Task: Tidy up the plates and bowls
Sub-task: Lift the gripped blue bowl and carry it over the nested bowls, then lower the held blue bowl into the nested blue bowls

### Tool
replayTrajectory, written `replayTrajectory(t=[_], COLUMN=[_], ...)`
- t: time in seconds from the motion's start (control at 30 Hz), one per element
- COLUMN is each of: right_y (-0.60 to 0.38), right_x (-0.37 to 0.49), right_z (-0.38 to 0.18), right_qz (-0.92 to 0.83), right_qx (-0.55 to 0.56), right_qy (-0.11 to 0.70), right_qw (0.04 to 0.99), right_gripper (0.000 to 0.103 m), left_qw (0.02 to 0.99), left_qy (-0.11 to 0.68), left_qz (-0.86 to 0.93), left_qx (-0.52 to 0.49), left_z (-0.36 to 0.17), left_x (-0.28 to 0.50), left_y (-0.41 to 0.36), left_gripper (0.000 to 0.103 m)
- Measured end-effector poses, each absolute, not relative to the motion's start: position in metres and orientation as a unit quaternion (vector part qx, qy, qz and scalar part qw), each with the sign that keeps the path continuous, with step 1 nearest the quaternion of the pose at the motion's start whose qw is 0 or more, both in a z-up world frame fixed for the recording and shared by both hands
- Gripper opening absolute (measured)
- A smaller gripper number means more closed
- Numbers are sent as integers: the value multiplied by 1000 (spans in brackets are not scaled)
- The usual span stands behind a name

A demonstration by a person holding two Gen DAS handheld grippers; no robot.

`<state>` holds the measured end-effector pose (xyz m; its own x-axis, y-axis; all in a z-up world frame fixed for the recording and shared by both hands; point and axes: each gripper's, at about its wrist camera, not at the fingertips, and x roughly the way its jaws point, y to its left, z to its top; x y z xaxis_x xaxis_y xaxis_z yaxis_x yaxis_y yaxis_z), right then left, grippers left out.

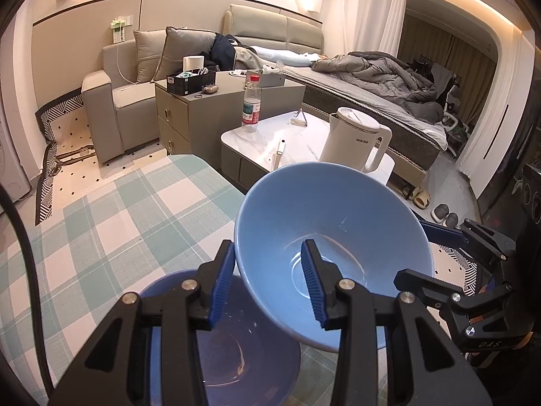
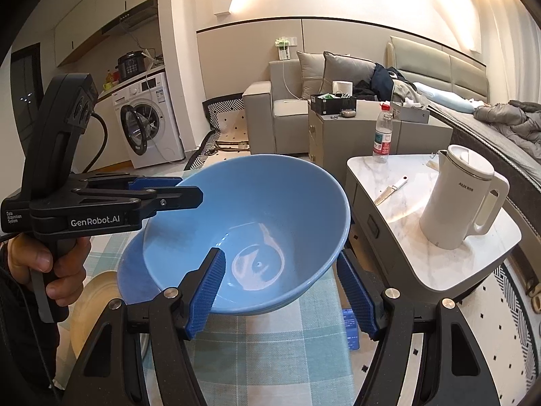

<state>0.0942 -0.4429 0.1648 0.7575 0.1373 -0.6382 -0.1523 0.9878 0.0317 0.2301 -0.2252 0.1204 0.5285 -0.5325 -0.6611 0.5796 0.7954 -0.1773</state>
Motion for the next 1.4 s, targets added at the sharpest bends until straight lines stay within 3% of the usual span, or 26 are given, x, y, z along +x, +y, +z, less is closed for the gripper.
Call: replayTrajectory(t=[1.4], right_y=[-364], right_x=[109], right_z=[165], right_qz=[150], right_qx=[-54], right_qy=[347], right_qw=[924], right_gripper=[71], left_qw=[901], left_qy=[354], left_qz=[-249], left_qx=[-8], left_z=[118], left_x=[210], left_y=[-141], left_gripper=[39])
